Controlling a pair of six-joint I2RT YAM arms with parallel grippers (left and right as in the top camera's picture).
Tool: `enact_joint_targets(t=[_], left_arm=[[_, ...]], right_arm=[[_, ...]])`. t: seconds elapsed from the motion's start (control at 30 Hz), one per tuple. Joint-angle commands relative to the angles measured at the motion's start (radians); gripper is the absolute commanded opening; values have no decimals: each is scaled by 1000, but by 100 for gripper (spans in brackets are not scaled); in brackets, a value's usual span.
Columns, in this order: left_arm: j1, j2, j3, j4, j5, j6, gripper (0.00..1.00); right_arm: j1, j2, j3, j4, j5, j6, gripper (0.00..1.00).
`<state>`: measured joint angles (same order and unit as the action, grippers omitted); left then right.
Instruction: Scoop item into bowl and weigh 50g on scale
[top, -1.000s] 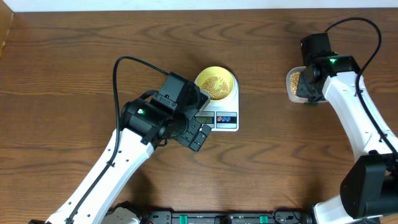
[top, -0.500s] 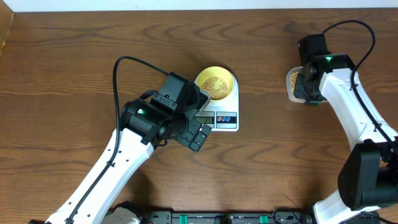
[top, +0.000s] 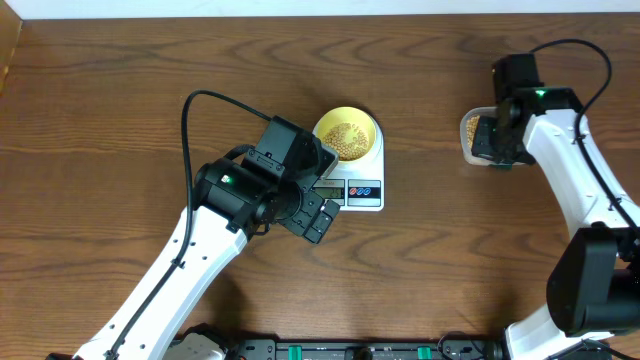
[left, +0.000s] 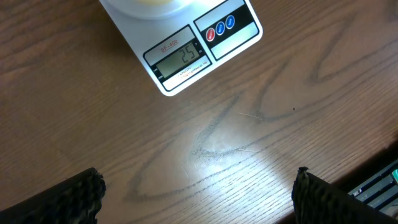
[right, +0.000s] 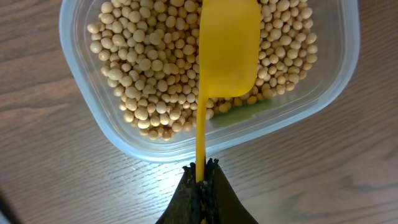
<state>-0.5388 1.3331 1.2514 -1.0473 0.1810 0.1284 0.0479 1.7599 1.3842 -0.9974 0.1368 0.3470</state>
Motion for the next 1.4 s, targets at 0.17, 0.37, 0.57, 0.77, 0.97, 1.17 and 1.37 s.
enact_joint_targets(t=[0.17, 0.37, 0.57, 0.77, 0.97, 1.17, 1.37], left_arm=[[-1, -8, 13, -2, -3, 2, 98], [-1, -8, 13, -2, -3, 2, 98], [-1, -8, 13, -2, -3, 2, 98], [-1, -8, 13, -2, -3, 2, 98], [-1, -8, 13, -2, -3, 2, 98], [-1, -8, 13, -2, -3, 2, 98], [-1, -8, 13, -2, -3, 2, 98]], right_arm=[[-87, 10, -8, -6, -175, -54, 1], [-103, 10, -8, -10, -225, -72, 1], [-103, 10, -8, -29, -270, -72, 1], [-109, 10, -8, -50, -315, -79, 1], [-134, 10, -8, -56, -366, -94, 1], [-173, 10, -8, -58, -435, -111, 1], [-209, 10, -8, -58, -493, -129, 1]])
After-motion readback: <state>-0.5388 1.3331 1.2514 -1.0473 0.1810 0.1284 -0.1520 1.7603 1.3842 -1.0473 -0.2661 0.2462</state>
